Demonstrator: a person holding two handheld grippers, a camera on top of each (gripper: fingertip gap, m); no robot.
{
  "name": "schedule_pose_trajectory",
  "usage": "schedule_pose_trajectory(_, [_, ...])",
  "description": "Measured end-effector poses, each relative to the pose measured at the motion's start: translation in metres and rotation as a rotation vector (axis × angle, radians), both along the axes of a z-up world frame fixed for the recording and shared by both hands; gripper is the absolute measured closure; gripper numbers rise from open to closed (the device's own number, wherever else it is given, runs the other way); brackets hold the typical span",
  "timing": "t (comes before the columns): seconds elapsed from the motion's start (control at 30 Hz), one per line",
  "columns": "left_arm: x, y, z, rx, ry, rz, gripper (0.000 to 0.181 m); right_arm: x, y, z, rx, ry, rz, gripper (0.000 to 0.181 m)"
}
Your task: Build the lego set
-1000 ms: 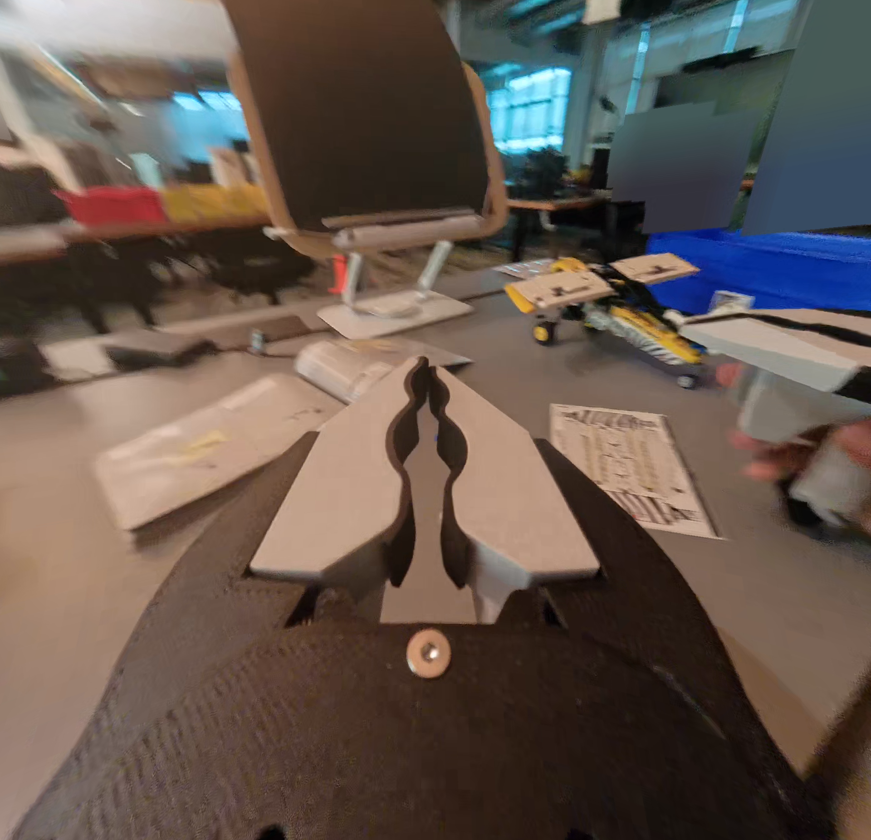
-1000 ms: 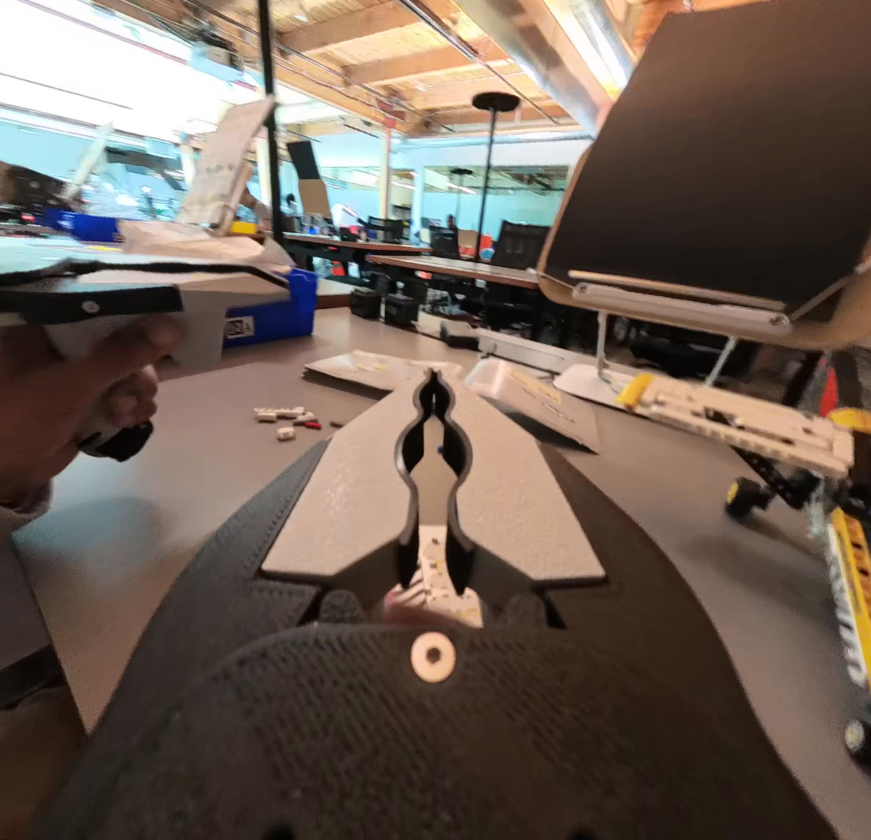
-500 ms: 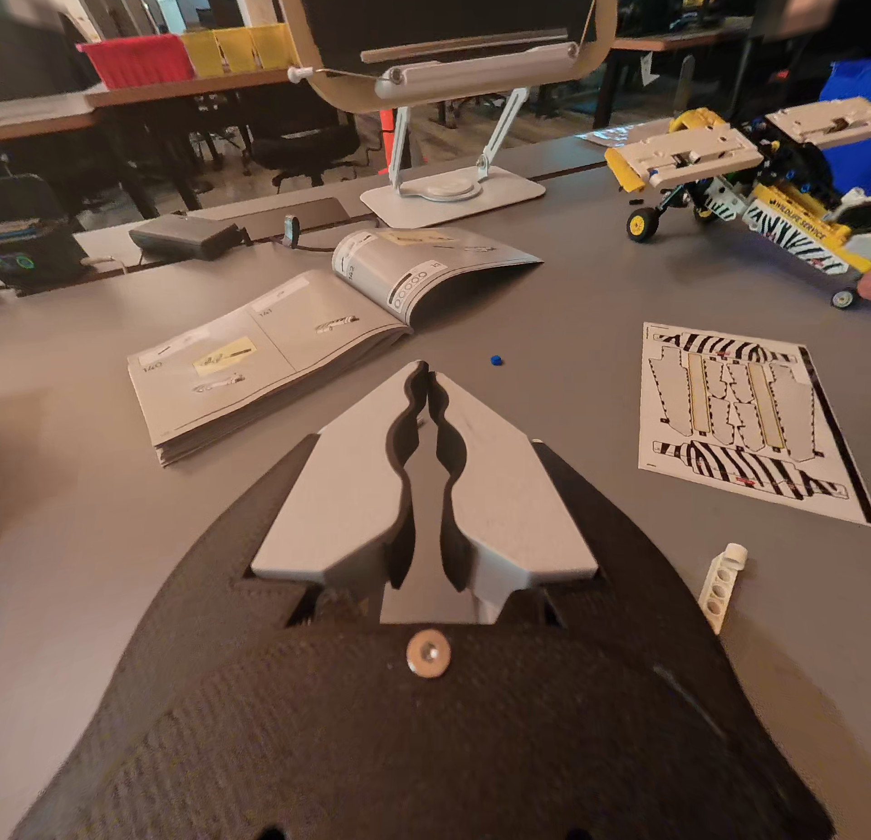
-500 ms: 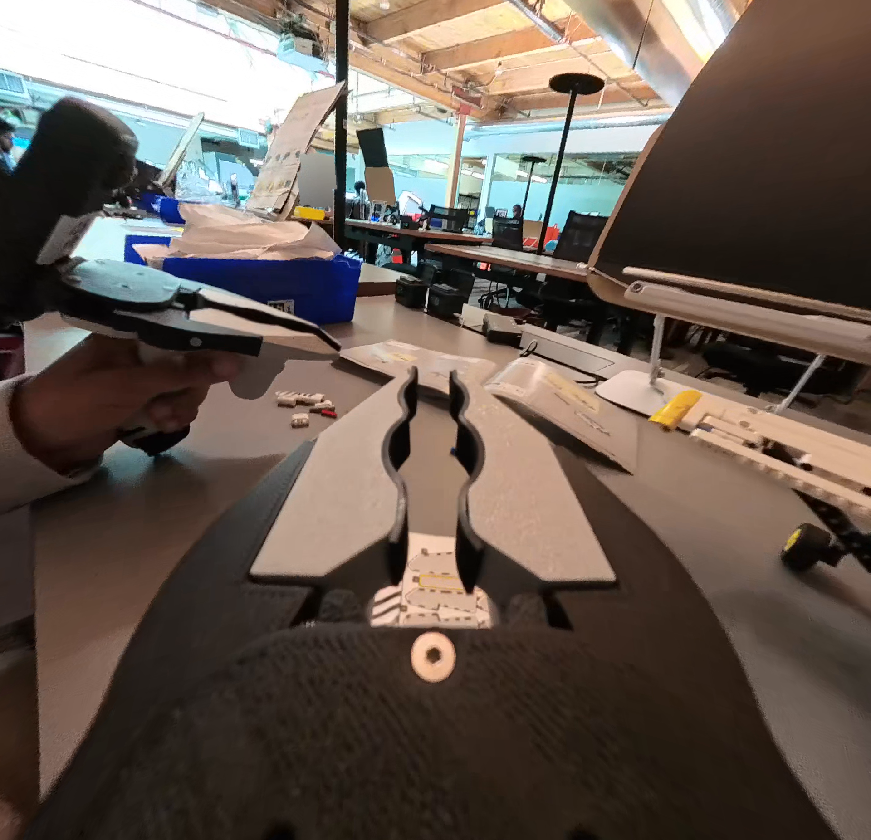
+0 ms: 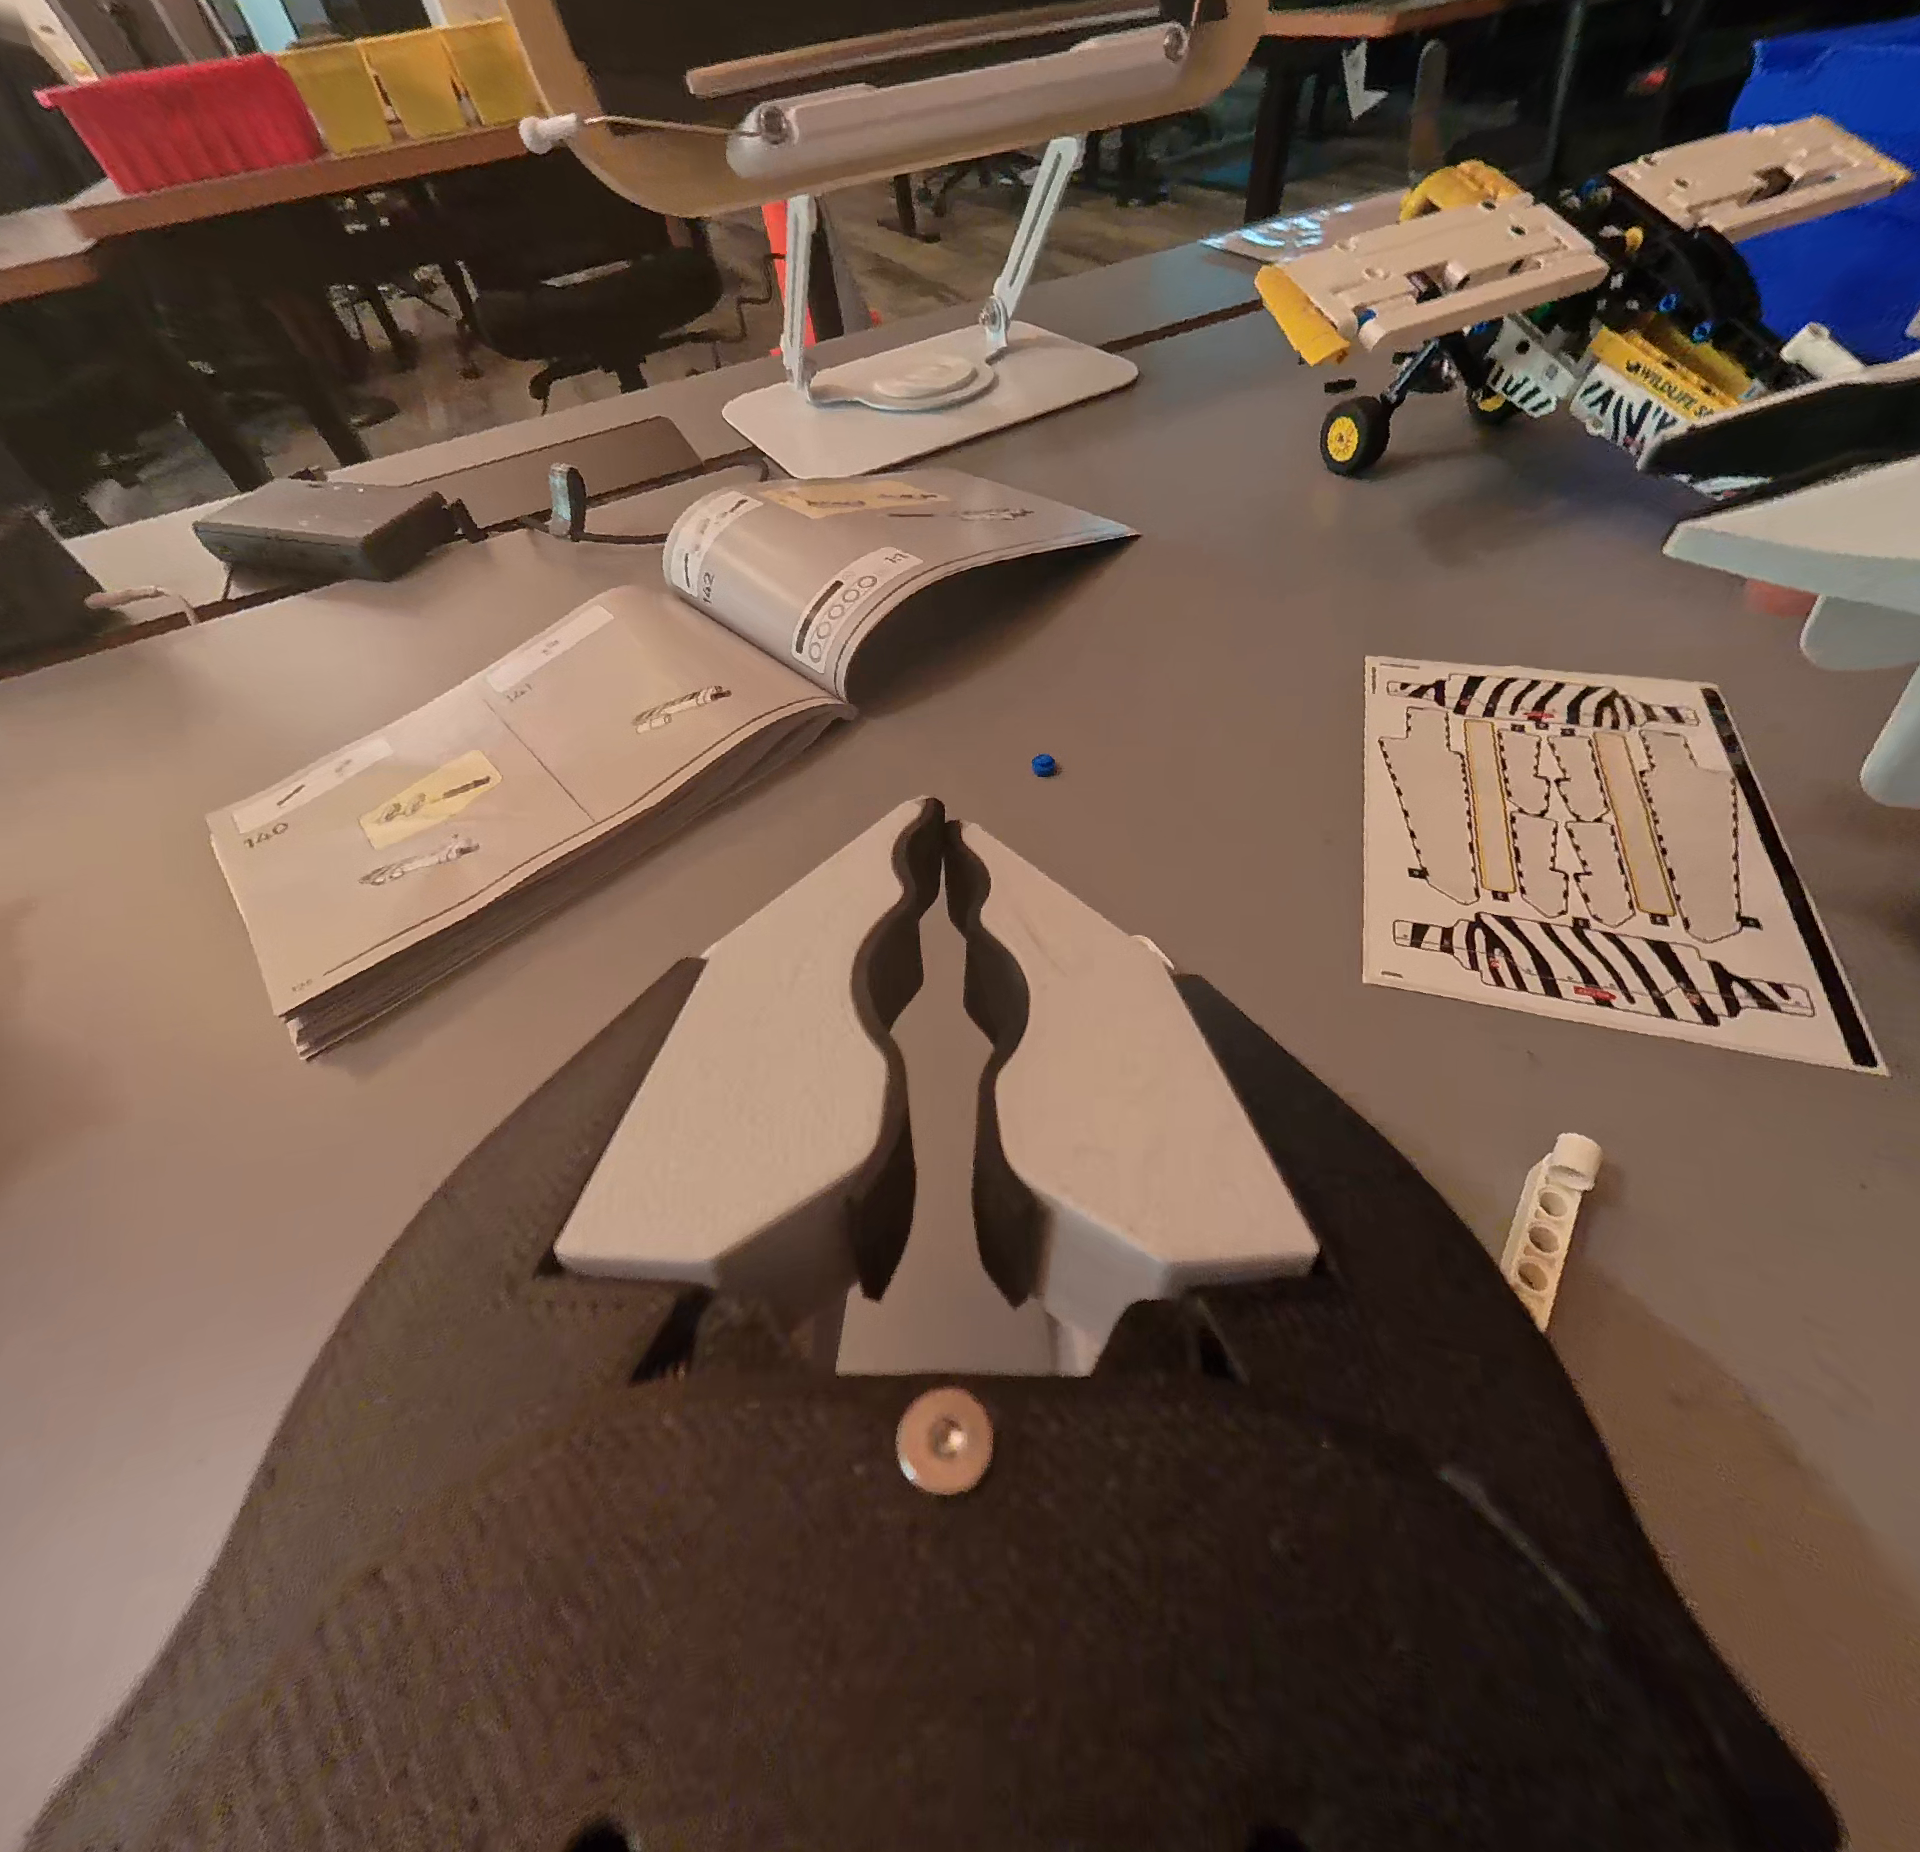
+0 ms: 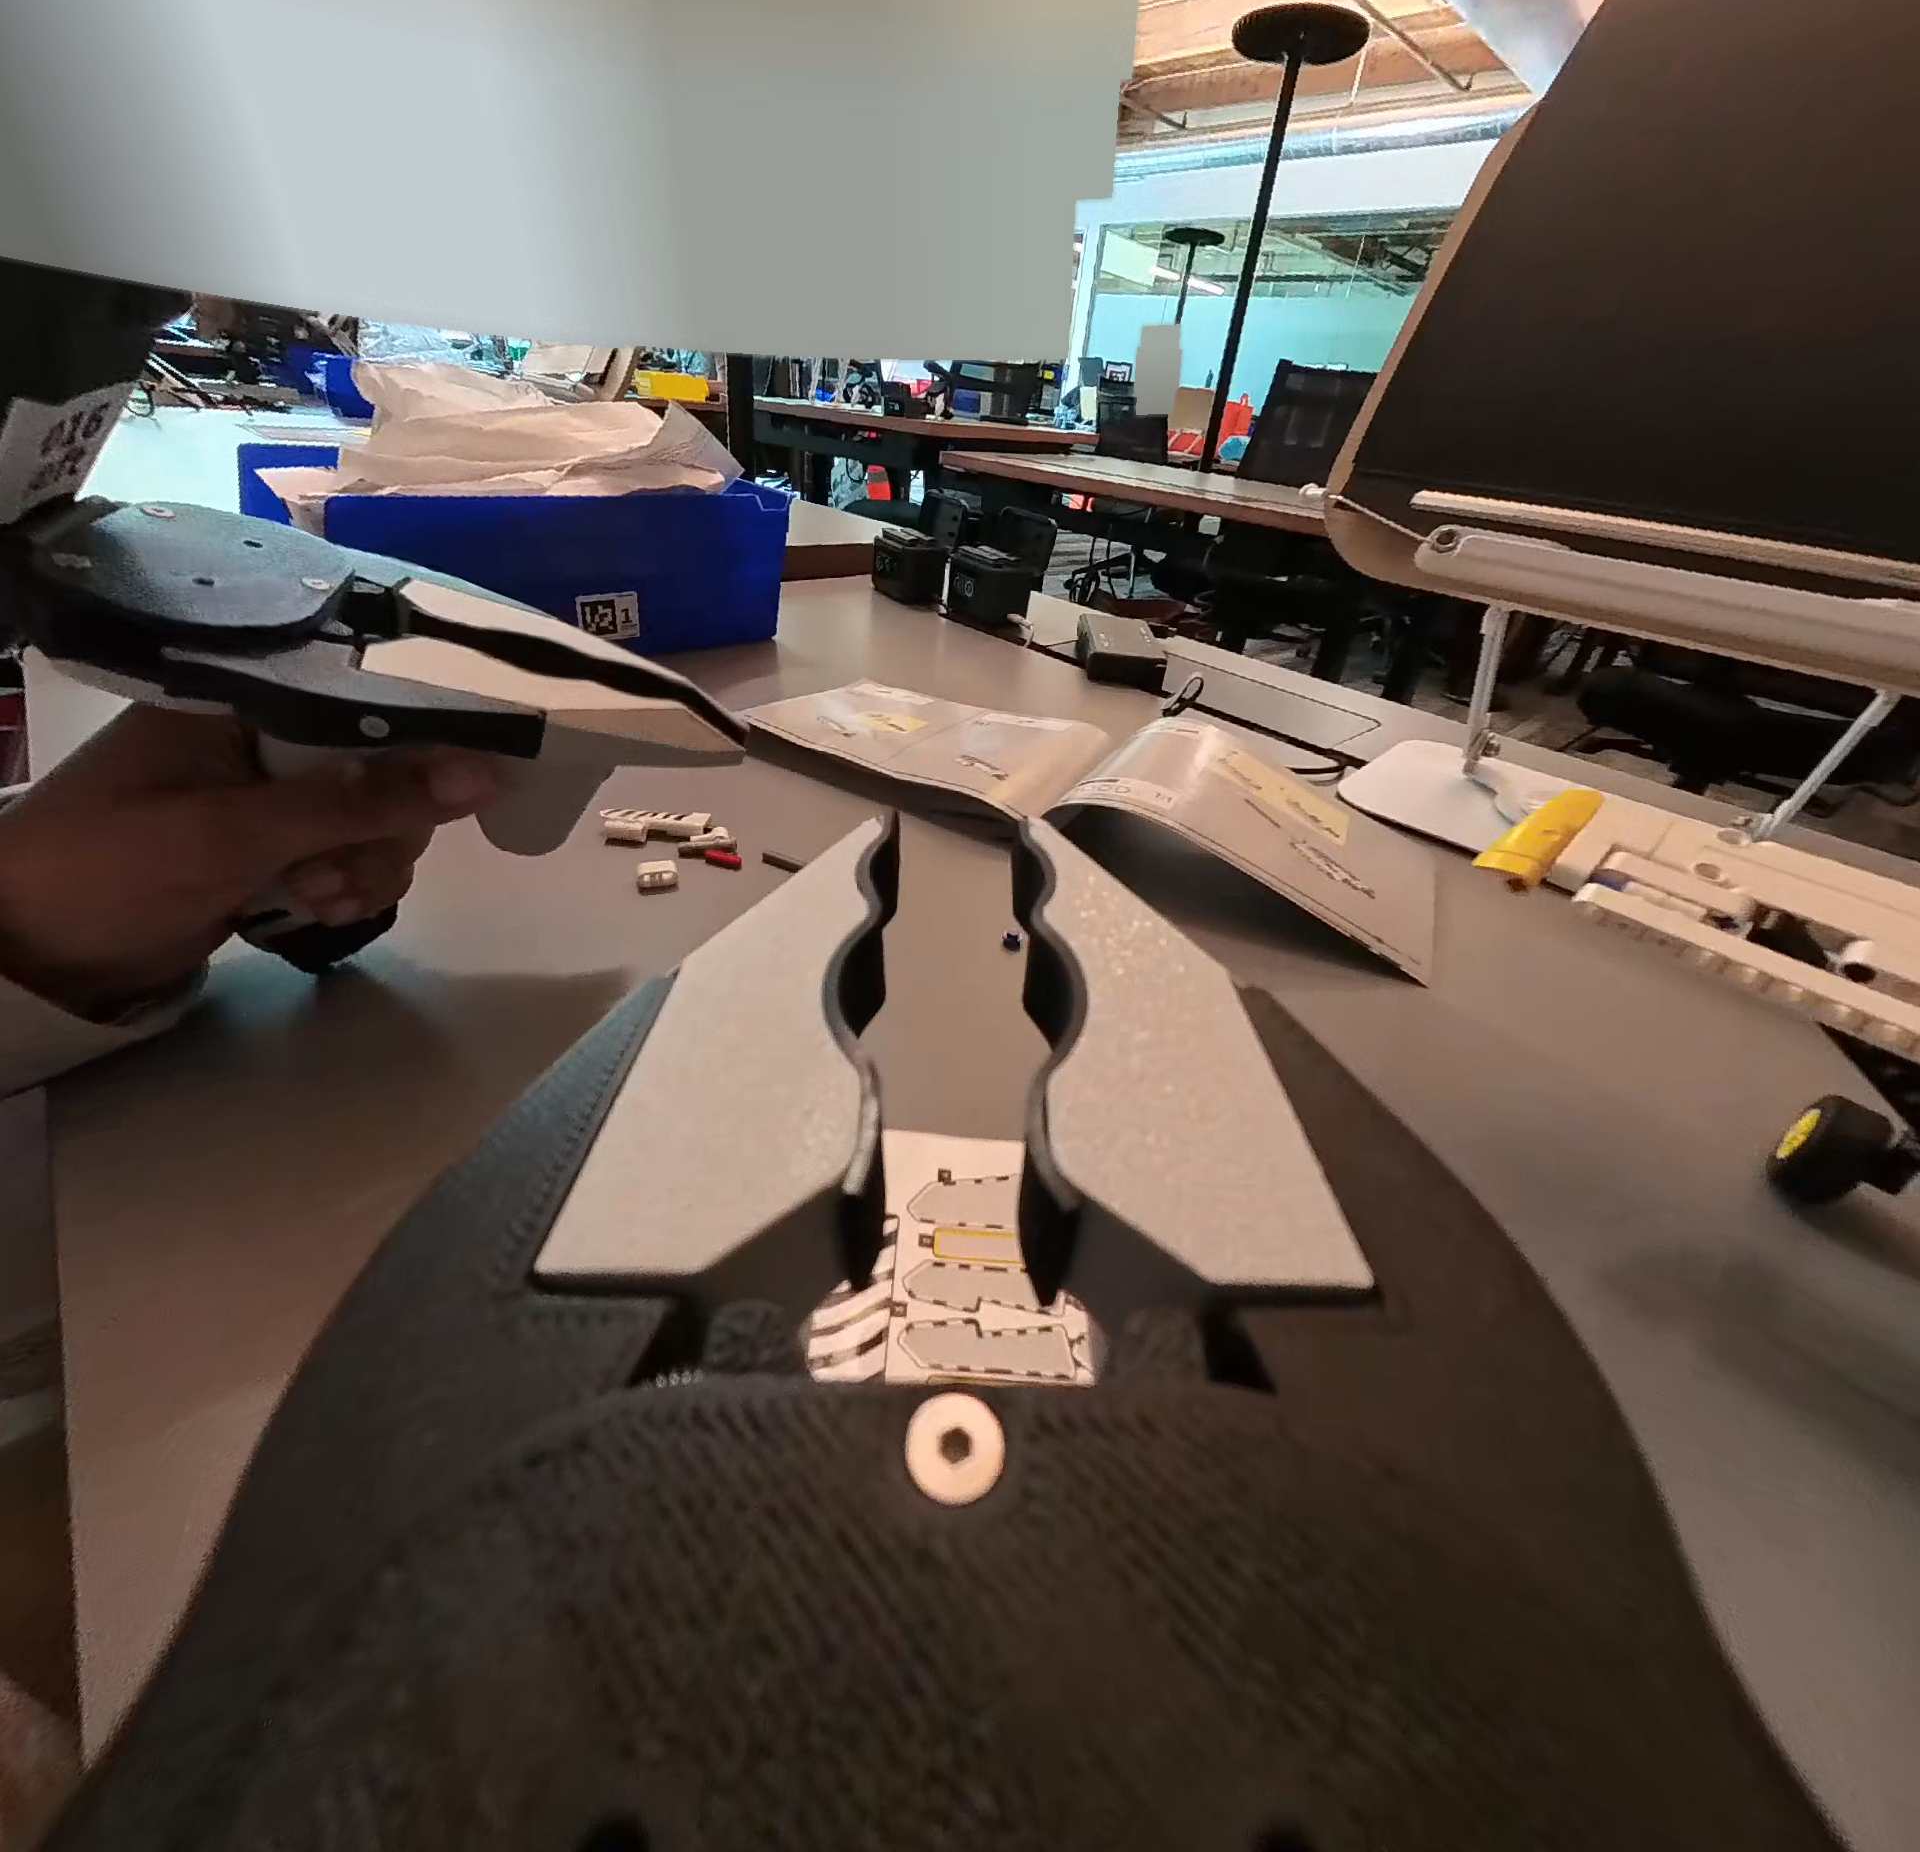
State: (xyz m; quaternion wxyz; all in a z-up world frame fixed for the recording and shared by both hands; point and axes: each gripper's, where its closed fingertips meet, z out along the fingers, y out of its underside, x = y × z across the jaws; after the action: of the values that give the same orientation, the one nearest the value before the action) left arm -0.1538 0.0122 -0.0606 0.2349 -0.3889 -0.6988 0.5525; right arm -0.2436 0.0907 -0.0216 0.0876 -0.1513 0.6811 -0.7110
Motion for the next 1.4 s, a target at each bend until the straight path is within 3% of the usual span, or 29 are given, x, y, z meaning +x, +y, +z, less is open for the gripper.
schedule_pose_trajectory(0.7, [0.0020,-0.0006,0.0019,0.039,0.044,-0.015,0.181,-0.0006,0.0020,0.0021,-0.015,-0.014,0.008,0.163])
schedule_pose_trajectory(1.4, [0.0037,-0.0018,0.0003,0.189,0.141,-0.056,0.181,-0.0008,0.0018,0.0019,-0.013,-0.017,0.010,0.164])
